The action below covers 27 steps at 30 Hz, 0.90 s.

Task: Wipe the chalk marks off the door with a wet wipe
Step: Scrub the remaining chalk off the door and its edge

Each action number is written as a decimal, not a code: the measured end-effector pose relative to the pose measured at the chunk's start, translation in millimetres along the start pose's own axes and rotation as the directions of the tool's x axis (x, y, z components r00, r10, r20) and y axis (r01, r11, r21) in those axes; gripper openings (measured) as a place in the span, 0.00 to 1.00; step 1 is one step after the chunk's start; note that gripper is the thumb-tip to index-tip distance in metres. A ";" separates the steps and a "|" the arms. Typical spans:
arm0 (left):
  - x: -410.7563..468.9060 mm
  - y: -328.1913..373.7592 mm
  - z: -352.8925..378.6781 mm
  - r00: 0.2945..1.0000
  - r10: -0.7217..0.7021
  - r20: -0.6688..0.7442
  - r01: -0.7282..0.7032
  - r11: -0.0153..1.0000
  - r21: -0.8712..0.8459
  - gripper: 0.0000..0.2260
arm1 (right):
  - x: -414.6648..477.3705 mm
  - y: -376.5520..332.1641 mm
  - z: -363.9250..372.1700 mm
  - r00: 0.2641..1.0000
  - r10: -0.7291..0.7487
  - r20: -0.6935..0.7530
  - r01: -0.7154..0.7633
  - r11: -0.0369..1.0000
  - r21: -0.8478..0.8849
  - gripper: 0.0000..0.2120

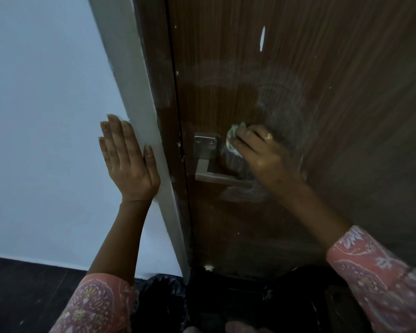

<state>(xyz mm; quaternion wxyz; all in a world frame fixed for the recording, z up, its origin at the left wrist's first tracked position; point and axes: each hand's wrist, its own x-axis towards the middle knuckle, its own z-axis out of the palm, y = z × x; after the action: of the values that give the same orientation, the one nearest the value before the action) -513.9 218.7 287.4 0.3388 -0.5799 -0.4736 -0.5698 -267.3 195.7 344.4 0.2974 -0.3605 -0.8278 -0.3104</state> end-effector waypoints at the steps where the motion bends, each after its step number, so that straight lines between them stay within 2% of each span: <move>1: -0.6 -0.1 0.1 1.000 0.000 0.000 0.000 1.000 0.001 0.20 | -8.6 2.7 -2.4 0.997 -0.028 0.070 0.028 1.000 -0.003 0.11; 3: -0.8 -0.2 -0.1 1.000 -0.001 -0.006 0.001 1.000 0.014 0.20 | -20.3 12.3 -11.8 0.996 0.022 0.088 -0.023 1.000 0.005 0.13; 4: -0.4 -0.3 0.0 1.000 -0.001 -0.007 0.001 1.000 0.020 0.20 | -20.6 17.5 -16.2 0.996 0.084 0.039 -0.084 0.996 0.002 0.15; 6: 0.1 -0.1 -0.1 1.000 0.000 -0.007 0.000 1.000 0.022 0.20 | -5.5 25.7 -25.0 0.971 0.192 -0.142 -0.194 0.981 -0.002 0.11; 8: 0.4 0.7 -0.6 1.000 -0.001 -0.001 0.001 1.000 0.008 0.20 | 16.5 23.8 -26.8 0.941 0.204 -0.272 -0.221 0.975 -0.034 0.10; 9: 0.3 1.1 -0.9 1.000 -0.001 0.004 0.001 1.000 0.000 0.20 | 22.2 18.7 -24.6 0.947 0.159 -0.279 -0.186 0.980 -0.074 0.11; 11: 0.4 0.8 -1.2 1.000 0.003 0.006 -0.003 1.000 -0.003 0.20 | 16.4 8.8 -17.9 0.984 0.080 -0.161 -0.094 0.992 -0.079 0.13; 13: -0.2 -0.3 -1.1 1.000 0.009 0.004 -0.009 1.000 0.001 0.21 | -2.7 7.1 -16.3 0.995 0.098 -0.008 -0.098 0.995 -0.016 0.14; 14: -0.7 -0.7 -1.0 1.000 0.009 0.004 -0.009 1.000 0.004 0.21 | -10.9 10.3 -18.9 0.991 0.132 0.022 -0.132 0.991 -0.001 0.14; 15: -1.1 -0.8 -0.9 1.000 0.008 0.003 -0.008 1.000 0.007 0.21 | -15.2 14.8 -22.8 0.985 0.175 0.007 -0.175 0.985 0.000 0.14; 17: -1.0 -0.8 -0.8 1.000 0.002 0.003 -0.002 1.000 0.009 0.21 | -8.5 22.2 -31.1 0.956 0.261 -0.136 -0.260 0.965 0.022 0.09; 20: -1.1 0.4 -0.1 1.000 -0.001 0.000 0.001 1.000 0.000 0.21 | 29.4 18.9 -33.2 0.901 0.297 -0.317 -0.286 0.955 0.083 0.07; 22: -0.9 0.6 0.0 1.000 -0.002 -0.004 0.002 1.000 -0.006 0.21 | 55.1 -0.4 -22.2 0.921 0.250 -0.299 -0.241 0.968 0.069 0.08; 25: -0.6 -0.3 -1.0 1.000 0.001 0.003 -0.001 1.000 -0.008 0.21 | 58.7 -24.3 -9.2 0.974 0.158 -0.163 -0.152 0.987 0.052 0.09; 27: -0.7 -0.5 -2.0 1.000 0.007 0.009 -0.007 1.000 -0.002 0.21 | 42.2 -17.4 -14.5 0.972 0.198 -0.123 -0.192 0.980 0.057 0.08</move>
<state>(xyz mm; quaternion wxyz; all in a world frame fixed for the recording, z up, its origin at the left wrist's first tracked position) -515.0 216.8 286.9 0.3383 -0.5845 -0.4725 -0.5663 -300.7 193.0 378.5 0.3870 -0.4125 -0.7743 -0.2836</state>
